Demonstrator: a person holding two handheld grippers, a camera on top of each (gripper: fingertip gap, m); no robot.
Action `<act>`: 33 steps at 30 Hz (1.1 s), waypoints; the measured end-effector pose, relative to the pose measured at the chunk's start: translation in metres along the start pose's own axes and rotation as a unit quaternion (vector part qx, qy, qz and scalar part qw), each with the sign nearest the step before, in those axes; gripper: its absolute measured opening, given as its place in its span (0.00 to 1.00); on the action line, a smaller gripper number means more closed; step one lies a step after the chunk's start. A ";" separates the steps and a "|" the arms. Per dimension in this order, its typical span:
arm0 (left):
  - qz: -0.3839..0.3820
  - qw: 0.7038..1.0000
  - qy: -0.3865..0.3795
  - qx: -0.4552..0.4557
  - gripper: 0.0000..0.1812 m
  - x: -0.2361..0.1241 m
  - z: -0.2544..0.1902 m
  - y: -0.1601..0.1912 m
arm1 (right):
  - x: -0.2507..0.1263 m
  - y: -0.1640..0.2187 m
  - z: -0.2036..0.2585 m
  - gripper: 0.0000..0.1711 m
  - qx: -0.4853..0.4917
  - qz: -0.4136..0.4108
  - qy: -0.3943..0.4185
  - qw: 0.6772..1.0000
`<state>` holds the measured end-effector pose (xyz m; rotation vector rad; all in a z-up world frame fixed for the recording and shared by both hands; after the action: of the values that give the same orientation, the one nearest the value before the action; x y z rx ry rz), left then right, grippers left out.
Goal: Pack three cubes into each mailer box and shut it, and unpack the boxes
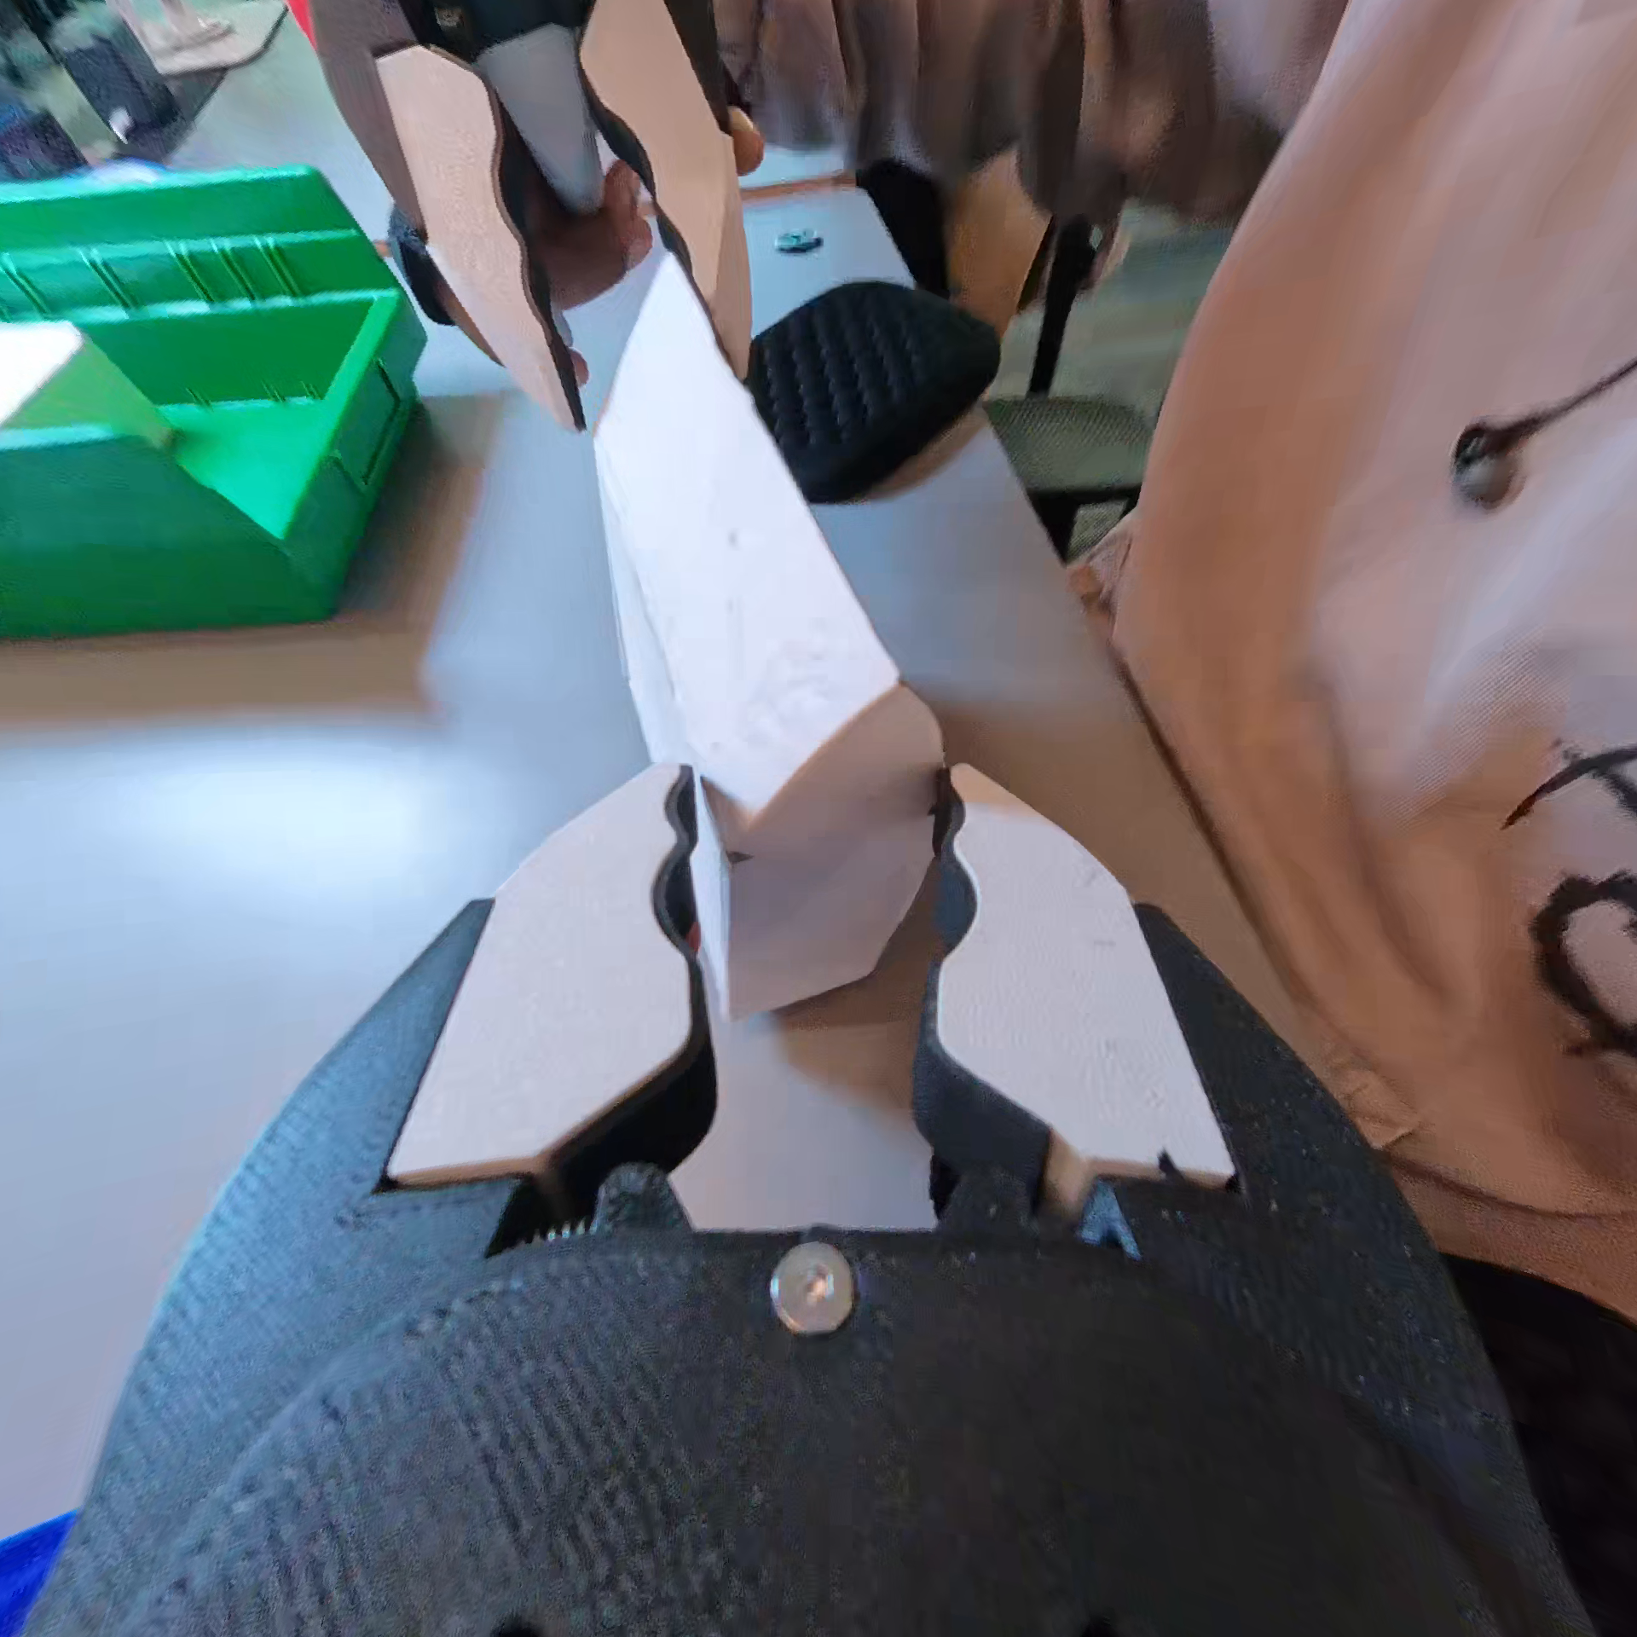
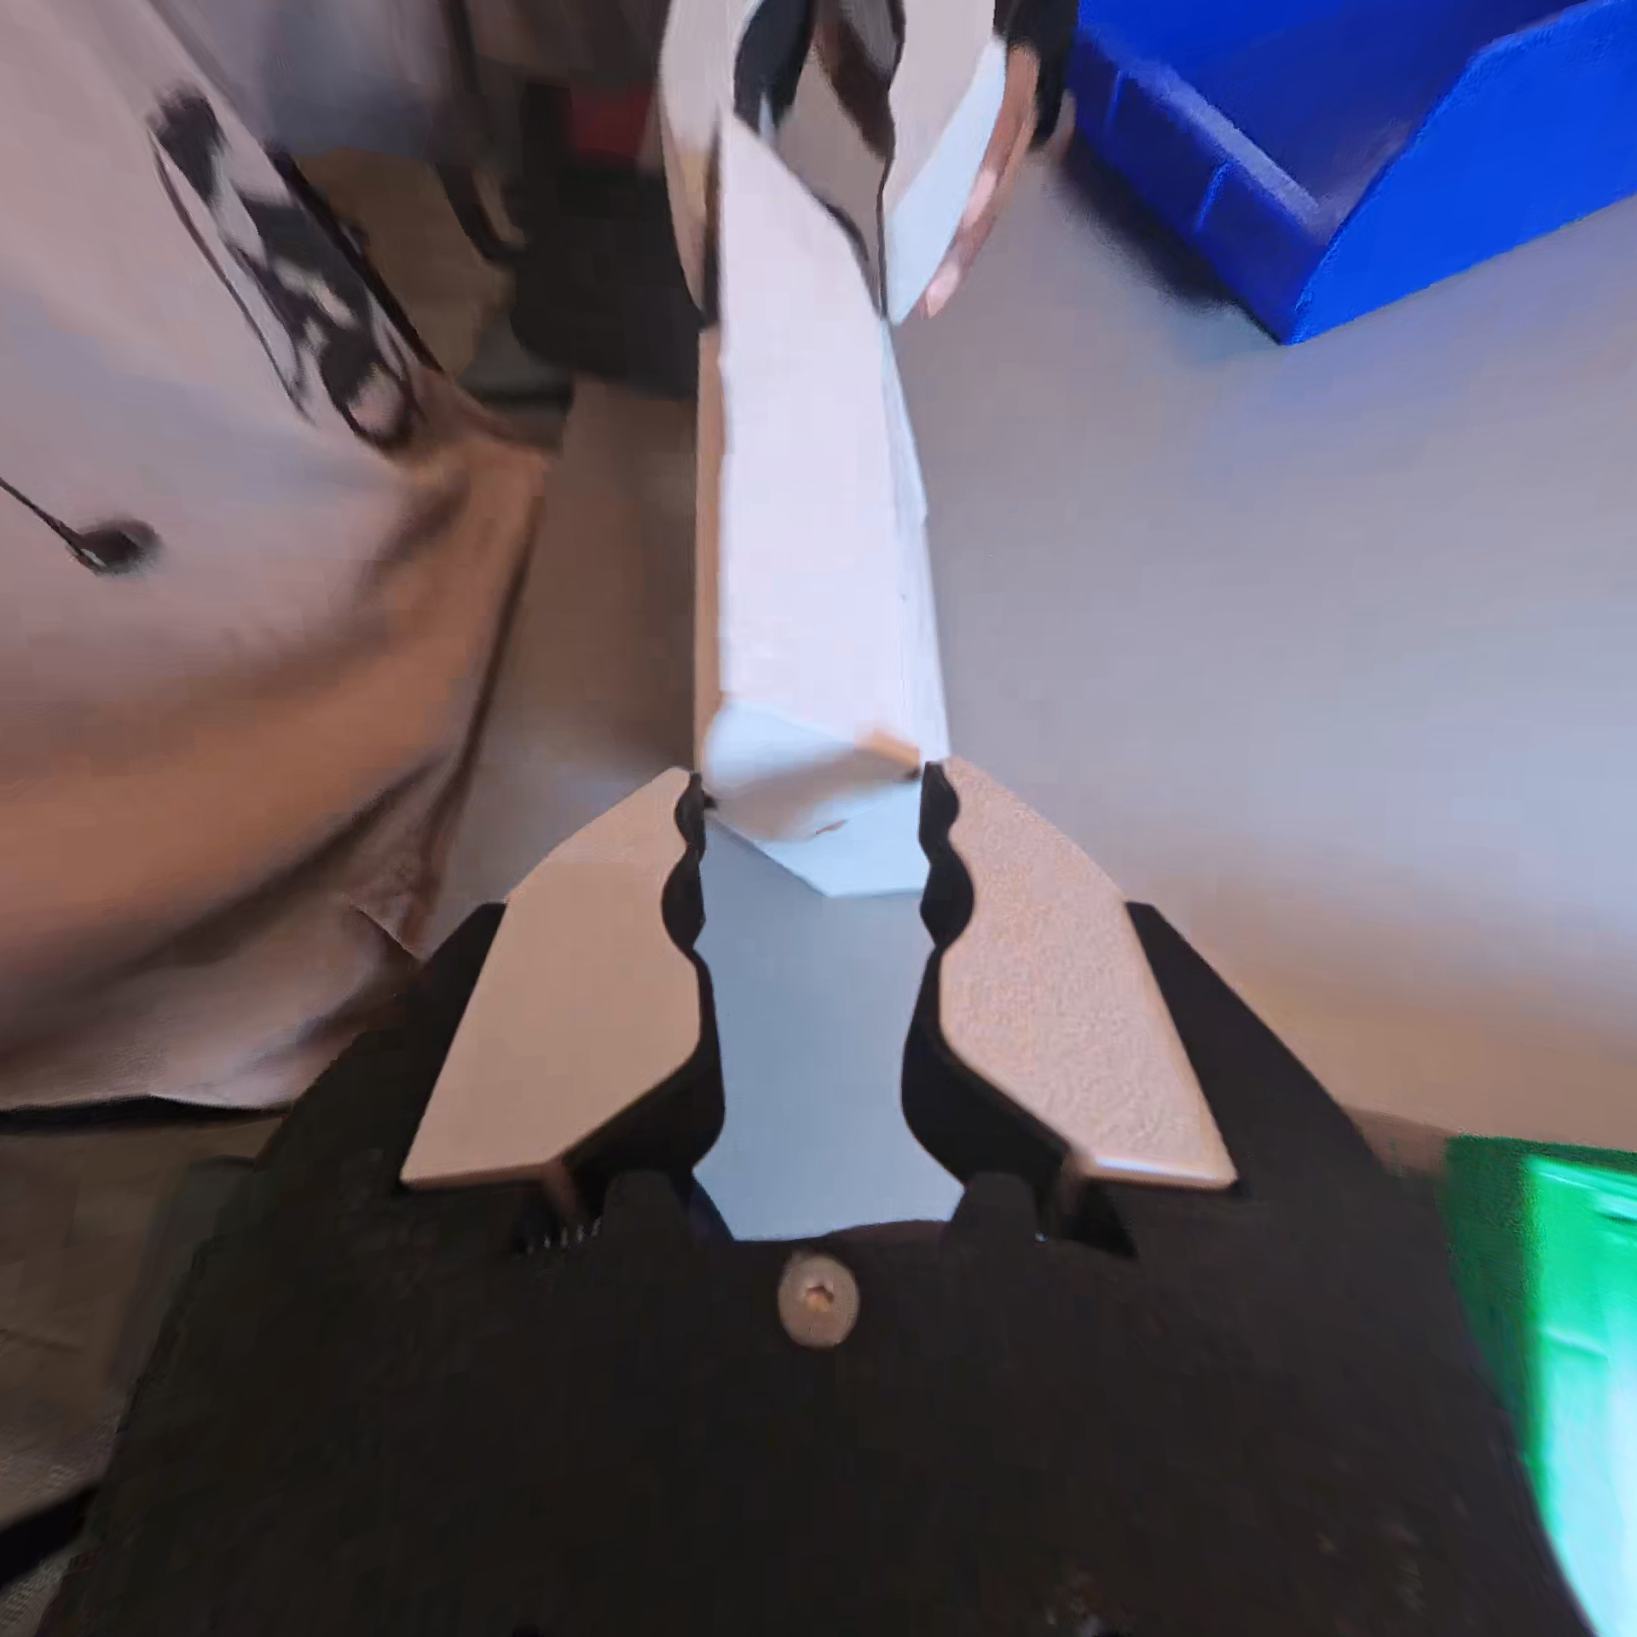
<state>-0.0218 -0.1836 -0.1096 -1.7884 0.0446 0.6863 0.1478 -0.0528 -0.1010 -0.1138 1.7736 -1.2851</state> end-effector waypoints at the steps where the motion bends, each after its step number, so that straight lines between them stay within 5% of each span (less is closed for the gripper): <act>1: -0.012 0.999 0.009 -0.032 0.26 0.000 0.009 0.002 | 0.001 0.003 -0.006 0.28 0.030 -0.026 -0.011 0.999; 8: -0.076 0.994 0.012 -0.076 0.26 -0.008 0.029 0.011 | 0.008 0.009 -0.007 0.29 0.062 -0.124 -0.027 0.990; 15: -0.055 0.998 -0.004 -0.016 0.27 -0.022 0.017 0.000 | 0.006 0.010 -0.002 0.35 -0.020 -0.052 0.008 0.998; 20: -0.018 0.999 -0.030 0.007 0.20 -0.013 0.020 -0.001 | 0.009 -0.003 -0.003 0.24 -0.047 -0.046 0.015 0.998; 33: -0.019 0.988 -0.024 -0.150 0.18 -0.011 0.023 -0.015 | 0.006 -0.008 -0.011 0.21 0.223 -0.057 0.005 0.973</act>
<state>-0.0350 -0.1620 -0.0957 -2.0531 -0.1310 0.7391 0.1327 -0.0520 -0.0978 0.0459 1.4626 -1.7381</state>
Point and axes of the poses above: each gripper's, where its closed fingertips meet, x out along the fingers, y out of its underside, z = x × y across the jaws, the point moved 5 cm from there along -x, back along the fingers, and after that the axes turned 13 degrees about -x, right-handed, at the moved point
